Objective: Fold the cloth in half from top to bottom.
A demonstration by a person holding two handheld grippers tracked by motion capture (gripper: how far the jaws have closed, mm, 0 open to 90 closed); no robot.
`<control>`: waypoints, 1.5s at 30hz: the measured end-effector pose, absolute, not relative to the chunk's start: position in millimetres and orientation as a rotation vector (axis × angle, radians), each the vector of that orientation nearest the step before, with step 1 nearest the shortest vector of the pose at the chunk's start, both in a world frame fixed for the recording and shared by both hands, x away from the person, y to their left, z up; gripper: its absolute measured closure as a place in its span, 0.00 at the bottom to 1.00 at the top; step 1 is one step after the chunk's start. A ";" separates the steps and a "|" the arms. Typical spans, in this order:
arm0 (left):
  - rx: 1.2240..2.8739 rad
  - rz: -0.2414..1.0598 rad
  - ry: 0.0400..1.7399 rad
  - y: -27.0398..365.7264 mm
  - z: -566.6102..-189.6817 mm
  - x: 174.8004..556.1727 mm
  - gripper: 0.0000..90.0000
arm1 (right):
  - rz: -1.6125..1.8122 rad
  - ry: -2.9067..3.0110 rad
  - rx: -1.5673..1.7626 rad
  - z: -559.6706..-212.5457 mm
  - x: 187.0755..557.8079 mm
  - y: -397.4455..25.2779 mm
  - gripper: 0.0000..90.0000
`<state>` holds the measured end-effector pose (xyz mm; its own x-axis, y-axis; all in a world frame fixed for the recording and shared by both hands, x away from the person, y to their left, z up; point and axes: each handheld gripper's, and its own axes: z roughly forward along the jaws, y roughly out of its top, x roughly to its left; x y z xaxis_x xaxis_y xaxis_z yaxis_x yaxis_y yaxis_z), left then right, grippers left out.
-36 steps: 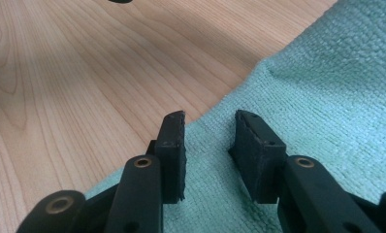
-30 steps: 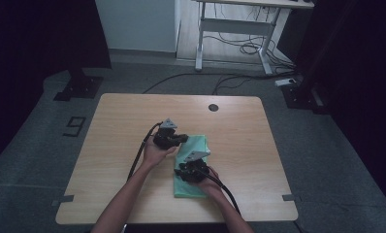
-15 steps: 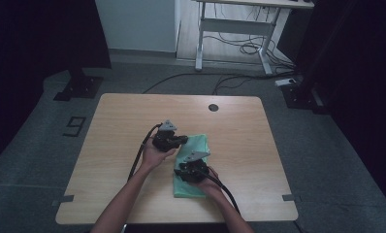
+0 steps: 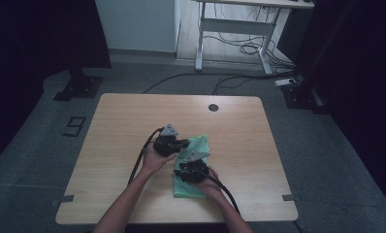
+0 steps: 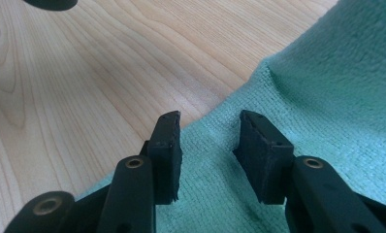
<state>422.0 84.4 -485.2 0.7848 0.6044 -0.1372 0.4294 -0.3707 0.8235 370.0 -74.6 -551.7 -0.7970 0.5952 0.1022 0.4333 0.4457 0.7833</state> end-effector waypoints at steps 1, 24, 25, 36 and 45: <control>2.017 0.235 0.779 85.0 -485.4 422.0 0.96 | 1.274 2.507 0.900 -551.7 369.9 -74.5 0.66; 1.996 0.223 0.778 86.9 -488.5 429.3 0.96 | 1.311 2.260 1.156 -530.6 431.4 -162.9 0.47; 1.995 0.223 0.779 87.2 -488.7 429.7 0.96 | 1.306 2.261 1.159 -531.1 434.9 -163.9 0.47; 1.992 0.212 0.775 86.8 -489.1 431.9 0.96 | 1.364 2.283 1.183 -535.4 460.5 -166.5 0.46; 2.003 0.206 0.774 85.4 -492.0 433.5 0.96 | 1.294 2.322 1.199 -549.6 471.3 -161.8 0.54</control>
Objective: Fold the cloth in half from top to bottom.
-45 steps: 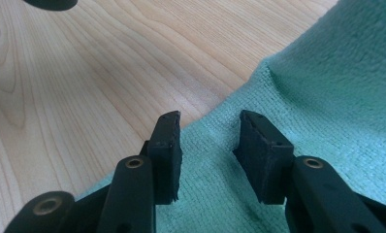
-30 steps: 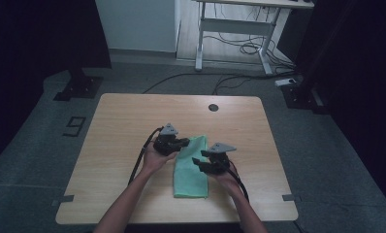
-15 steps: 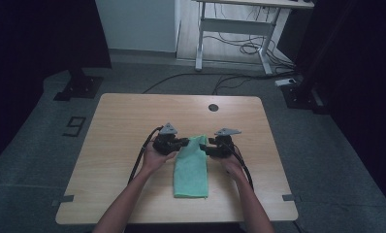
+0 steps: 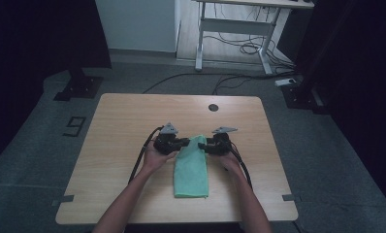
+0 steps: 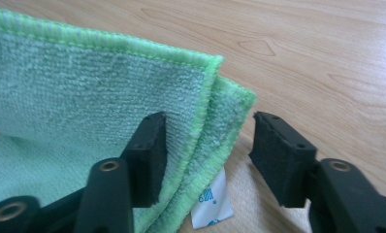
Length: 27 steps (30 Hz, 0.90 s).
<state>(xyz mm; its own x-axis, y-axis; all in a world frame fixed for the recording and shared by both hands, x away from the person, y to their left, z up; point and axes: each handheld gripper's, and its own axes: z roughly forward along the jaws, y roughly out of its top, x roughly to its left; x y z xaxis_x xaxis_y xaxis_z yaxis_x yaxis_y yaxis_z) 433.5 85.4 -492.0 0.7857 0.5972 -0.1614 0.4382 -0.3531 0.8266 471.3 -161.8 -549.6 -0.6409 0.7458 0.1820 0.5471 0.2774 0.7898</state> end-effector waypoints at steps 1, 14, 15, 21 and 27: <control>2.002 0.203 0.775 85.3 -492.4 433.8 0.96 | 1.284 2.319 1.197 -549.0 471.7 -160.4 0.58; 2.006 0.203 0.774 85.4 -493.0 434.6 0.96 | 1.300 2.332 1.220 -551.8 480.8 -155.1 0.71; 2.006 0.203 0.774 85.3 -493.1 434.8 0.96 | 1.288 2.328 1.230 -552.3 481.4 -154.7 0.67; 2.006 0.201 0.778 85.6 -494.3 436.4 0.96 | 1.234 2.340 1.187 -552.2 480.6 -147.9 0.71; 2.013 0.207 0.783 85.0 -495.3 435.9 0.96 | 1.214 2.351 1.156 -552.3 478.8 -141.0 0.89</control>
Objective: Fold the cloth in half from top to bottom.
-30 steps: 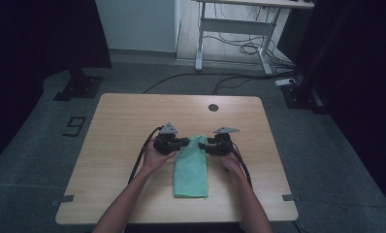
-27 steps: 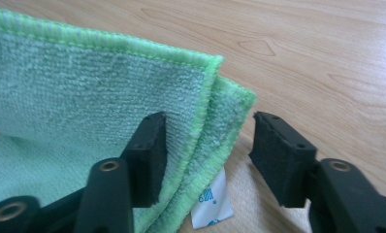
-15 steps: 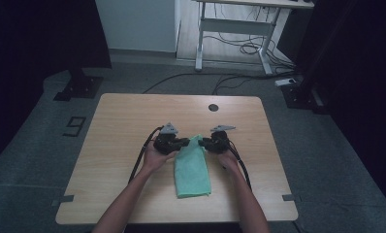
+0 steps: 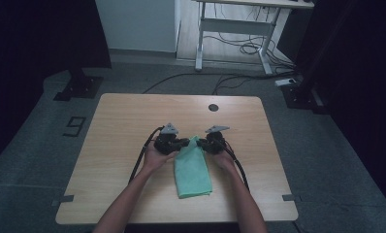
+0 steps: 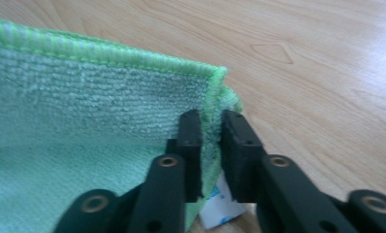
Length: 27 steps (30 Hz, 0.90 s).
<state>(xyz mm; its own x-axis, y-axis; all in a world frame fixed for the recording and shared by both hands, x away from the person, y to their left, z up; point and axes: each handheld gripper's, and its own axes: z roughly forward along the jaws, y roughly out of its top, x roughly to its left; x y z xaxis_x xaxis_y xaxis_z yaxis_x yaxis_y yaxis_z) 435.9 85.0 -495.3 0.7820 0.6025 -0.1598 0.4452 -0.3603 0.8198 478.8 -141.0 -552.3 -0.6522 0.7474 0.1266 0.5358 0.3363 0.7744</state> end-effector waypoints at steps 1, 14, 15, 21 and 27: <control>2.013 0.207 0.785 85.2 -495.3 435.9 0.96 | 1.218 2.354 1.162 -552.4 479.1 -141.4 0.90; 1.981 0.245 0.794 99.3 -487.5 434.9 0.96 | 1.337 2.262 1.141 -532.2 461.2 -160.1 0.95; 1.980 0.248 0.788 100.0 -486.3 434.1 0.96 | 1.346 2.251 1.126 -529.2 458.4 -160.9 0.95; 1.987 0.260 0.756 100.3 -483.8 427.0 0.96 | 1.370 2.218 1.082 -523.5 442.1 -167.5 0.95; 1.988 0.259 0.738 98.9 -483.2 420.7 0.96 | 1.385 2.190 1.041 -521.7 428.1 -170.7 0.95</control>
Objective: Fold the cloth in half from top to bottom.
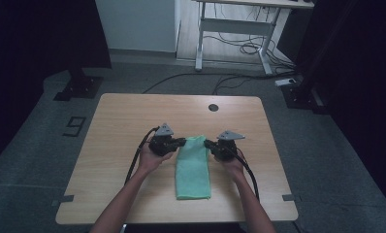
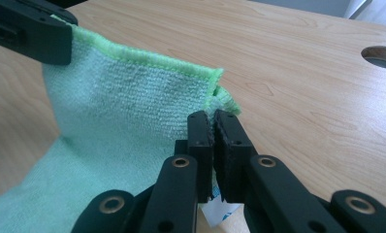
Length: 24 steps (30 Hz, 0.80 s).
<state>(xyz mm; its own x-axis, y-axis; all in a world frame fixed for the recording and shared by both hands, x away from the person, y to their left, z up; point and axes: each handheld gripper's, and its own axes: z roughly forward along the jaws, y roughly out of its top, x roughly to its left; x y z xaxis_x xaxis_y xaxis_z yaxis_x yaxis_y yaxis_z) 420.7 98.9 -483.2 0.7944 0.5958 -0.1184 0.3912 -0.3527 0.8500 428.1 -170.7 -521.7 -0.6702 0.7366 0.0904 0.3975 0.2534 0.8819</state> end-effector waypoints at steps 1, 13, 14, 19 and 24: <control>1.989 0.259 0.733 99.3 -482.8 418.9 0.96 | 1.391 2.185 1.034 -521.5 425.8 -171.9 0.95; 2.001 0.262 0.691 99.5 -486.7 394.1 0.96 | 1.430 2.176 0.958 -516.2 396.6 -180.0 0.94; 2.001 0.263 0.691 99.6 -487.2 392.3 0.95 | 1.431 2.178 0.958 -516.9 394.5 -180.1 0.94; 2.001 0.253 0.693 101.2 -489.7 384.5 0.95 | 1.437 2.185 0.934 -517.7 384.7 -180.1 0.94; 2.014 0.251 0.674 101.4 -494.3 373.6 0.95 | 1.443 2.195 0.915 -519.5 374.5 -181.6 0.93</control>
<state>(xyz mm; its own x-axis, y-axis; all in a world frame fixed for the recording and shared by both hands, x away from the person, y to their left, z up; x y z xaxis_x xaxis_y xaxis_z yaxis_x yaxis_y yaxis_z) 373.6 101.4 -494.3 0.8261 0.5553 -0.0960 0.3577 -0.3850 0.8508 374.5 -181.6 -519.5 -0.7263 0.6854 0.0526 0.3200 0.2694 0.9083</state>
